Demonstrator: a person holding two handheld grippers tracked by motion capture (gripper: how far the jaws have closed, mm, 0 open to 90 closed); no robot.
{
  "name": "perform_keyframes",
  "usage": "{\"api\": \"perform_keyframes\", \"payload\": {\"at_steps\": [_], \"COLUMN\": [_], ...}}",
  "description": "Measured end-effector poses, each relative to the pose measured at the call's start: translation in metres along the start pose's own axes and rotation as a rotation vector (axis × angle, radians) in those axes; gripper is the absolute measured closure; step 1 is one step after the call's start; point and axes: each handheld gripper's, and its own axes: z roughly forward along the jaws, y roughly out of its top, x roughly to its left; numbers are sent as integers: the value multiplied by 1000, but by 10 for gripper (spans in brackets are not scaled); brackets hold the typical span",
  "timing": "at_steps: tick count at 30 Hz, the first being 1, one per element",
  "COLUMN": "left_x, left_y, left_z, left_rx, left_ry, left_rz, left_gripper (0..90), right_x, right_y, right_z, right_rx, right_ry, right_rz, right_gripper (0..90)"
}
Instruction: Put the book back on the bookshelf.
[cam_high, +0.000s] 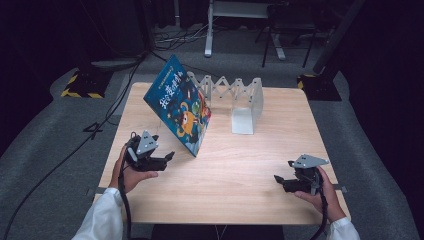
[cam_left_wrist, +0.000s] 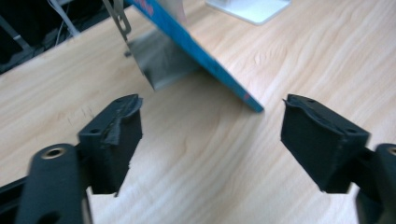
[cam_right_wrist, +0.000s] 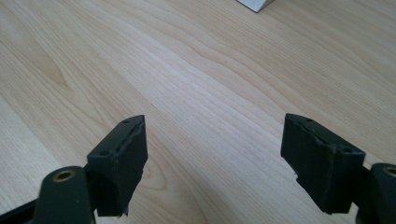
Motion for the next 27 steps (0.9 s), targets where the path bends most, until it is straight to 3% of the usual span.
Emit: {"api": "perform_keyframes", "payload": {"at_steps": [3, 9, 17, 27], "left_x": [-1, -8, -18, -22], "left_y": [-8, -19, -35, -53], "left_z": [-3, -8, -10, -13], "left_rx": [33, 82, 157, 192], "left_ry": [-31, -44, 3, 4], "left_rz": [9, 54, 111, 97], "left_gripper": [188, 173, 172, 173], "right_x": [-1, -2, -6, -14], "right_y": [-1, -4, -12, -27], "right_z": [-2, -4, -9, -15], "right_rx": [4, 8, 11, 10], "right_ry": [-6, -19, -35, -67], "right_rz": [4, 1, 4, 16], "right_gripper": [236, 236, 238, 238]}}
